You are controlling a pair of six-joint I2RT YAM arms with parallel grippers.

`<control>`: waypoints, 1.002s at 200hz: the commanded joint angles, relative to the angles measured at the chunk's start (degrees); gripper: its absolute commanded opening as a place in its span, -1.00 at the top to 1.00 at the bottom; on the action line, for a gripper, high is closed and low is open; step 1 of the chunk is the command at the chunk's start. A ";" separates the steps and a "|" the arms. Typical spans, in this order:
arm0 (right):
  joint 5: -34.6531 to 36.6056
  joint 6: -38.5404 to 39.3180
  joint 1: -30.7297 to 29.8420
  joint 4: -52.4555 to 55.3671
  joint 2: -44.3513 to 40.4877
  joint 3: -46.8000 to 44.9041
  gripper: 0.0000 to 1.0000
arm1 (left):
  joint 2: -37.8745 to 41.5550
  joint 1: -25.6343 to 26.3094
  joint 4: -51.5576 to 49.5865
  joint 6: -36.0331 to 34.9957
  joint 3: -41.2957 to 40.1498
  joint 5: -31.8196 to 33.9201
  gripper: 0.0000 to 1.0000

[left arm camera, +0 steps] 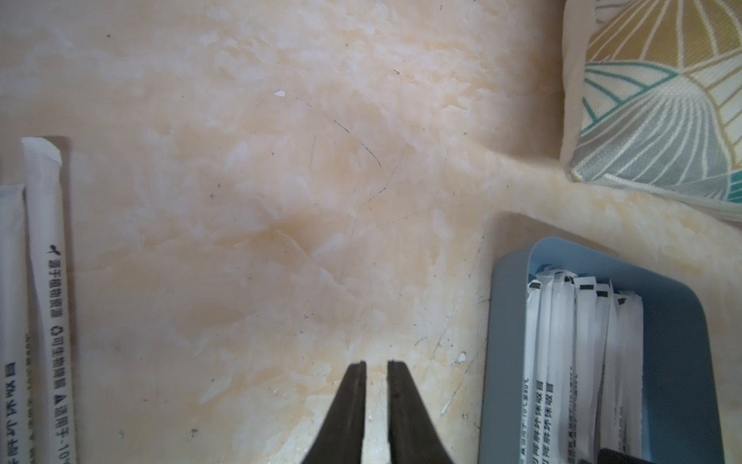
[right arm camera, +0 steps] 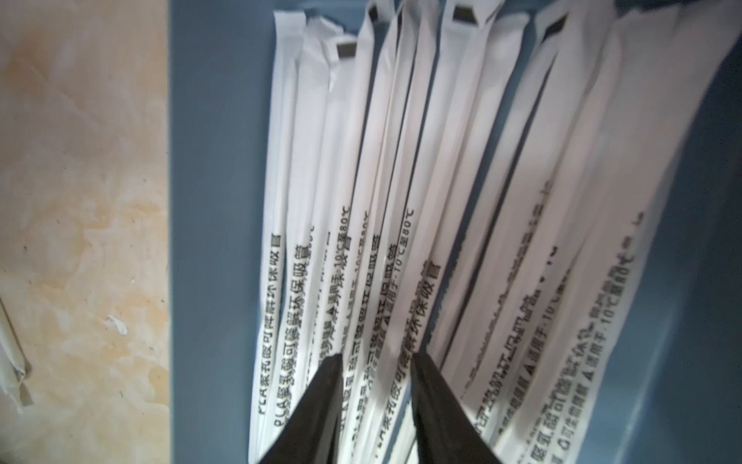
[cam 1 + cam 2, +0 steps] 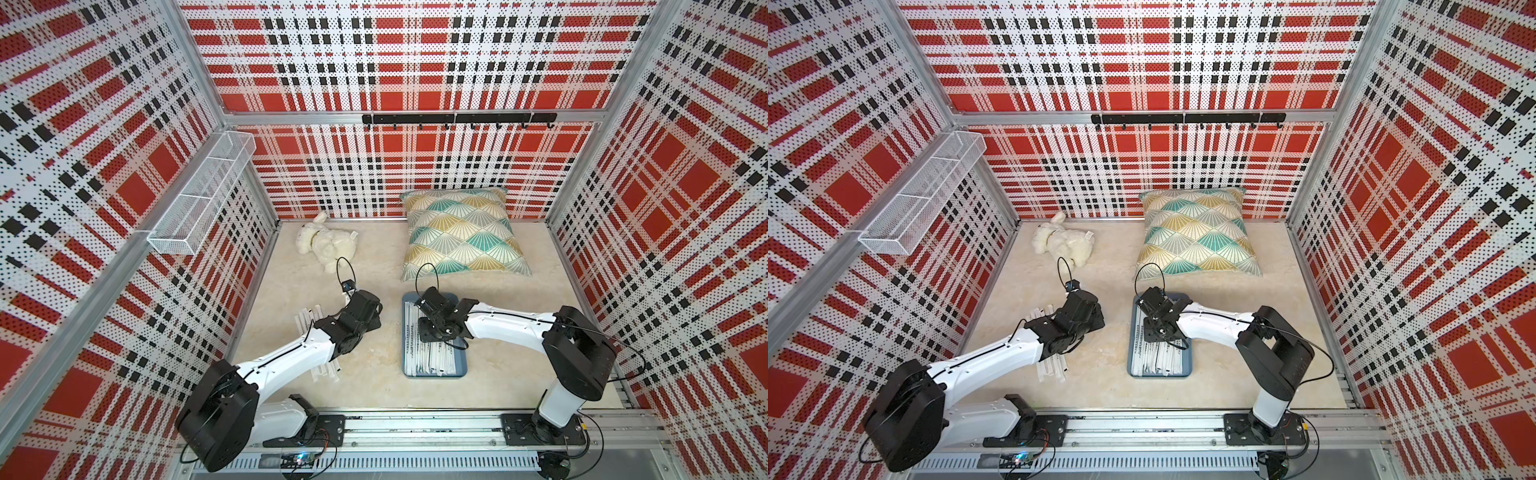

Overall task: Put the straws into the storage box
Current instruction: Adjust the straw in the storage box.

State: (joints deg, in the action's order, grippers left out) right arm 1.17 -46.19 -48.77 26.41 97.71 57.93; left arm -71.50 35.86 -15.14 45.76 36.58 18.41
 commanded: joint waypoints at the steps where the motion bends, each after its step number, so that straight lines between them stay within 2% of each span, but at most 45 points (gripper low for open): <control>1: -4.40 1.15 2.40 -3.44 0.34 -2.18 0.29 | 1.56 -0.95 -0.77 -0.84 -0.58 1.28 0.67; 52: -8.24 7.92 6.18 -1.48 0.89 -2.92 0.30 | 1.64 -1.08 -0.88 -0.93 -0.47 1.10 0.68; 100: -9.07 7.89 6.23 1.15 -3.11 -0.55 0.22 | 2.95 -2.59 -2.84 -1.20 0.07 2.02 0.66; 125: -7.09 7.59 5.98 3.75 -4.71 1.04 0.05 | 3.51 -4.65 -5.68 -0.95 0.34 3.28 0.50; 142: -4.97 7.70 5.04 5.08 -5.17 2.23 0.03 | 4.13 -6.31 -7.01 -0.63 -0.34 4.87 0.37; 155: -3.43 7.17 3.62 5.37 -5.41 2.96 0.13 | 4.35 -7.70 -7.98 0.01 -1.08 6.55 0.35; 168: -0.57 6.28 2.12 4.06 -6.62 3.01 0.50 | 4.44 -8.96 -8.65 1.13 -2.20 9.23 0.33; 177: 0.35 5.52 1.68 2.30 -7.69 2.43 0.66 | 4.36 -10.12 -8.60 1.31 -3.10 9.81 0.32; 200: 0.72 4.45 1.75 0.40 -7.88 2.71 0.66 | 2.44 -12.15 -8.39 1.63 -4.38 10.41 0.32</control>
State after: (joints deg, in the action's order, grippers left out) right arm -1.21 -40.29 -46.78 28.93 91.55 60.20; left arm -67.92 25.54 -21.80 46.41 33.63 25.65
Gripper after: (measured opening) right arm 0.158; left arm 0.340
